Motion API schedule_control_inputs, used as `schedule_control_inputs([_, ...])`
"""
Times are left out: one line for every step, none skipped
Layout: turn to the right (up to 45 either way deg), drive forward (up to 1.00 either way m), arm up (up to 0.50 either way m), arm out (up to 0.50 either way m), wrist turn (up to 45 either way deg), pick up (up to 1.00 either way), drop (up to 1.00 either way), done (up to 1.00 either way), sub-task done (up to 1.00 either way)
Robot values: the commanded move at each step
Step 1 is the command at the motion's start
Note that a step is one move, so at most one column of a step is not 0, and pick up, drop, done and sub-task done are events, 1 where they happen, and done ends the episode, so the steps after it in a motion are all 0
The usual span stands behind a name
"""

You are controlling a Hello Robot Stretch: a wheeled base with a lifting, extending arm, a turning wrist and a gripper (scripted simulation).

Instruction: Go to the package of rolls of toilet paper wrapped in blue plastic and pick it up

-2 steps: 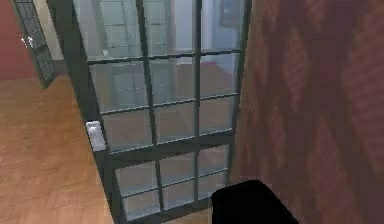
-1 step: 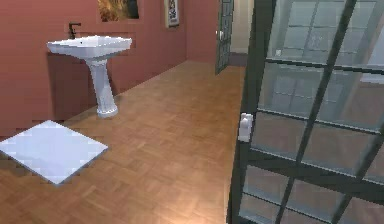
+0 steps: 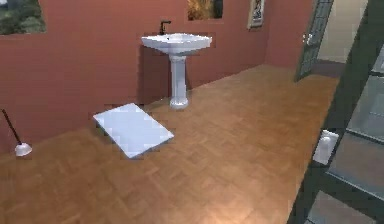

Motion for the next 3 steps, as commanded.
schedule_control_inputs([-3.0, 0.0, 0.0, 0.0, 0.0, 0.0, 0.0, 0.0, 0.0])
schedule_control_inputs([45.0, 0.0, 0.0, 0.0, 0.0, 0.0, 0.0, 0.0, 0.0])
schedule_control_inputs([45.0, 0.0, 0.0, 0.0, 0.0, 0.0, 0.0, 0.0, 0.0])
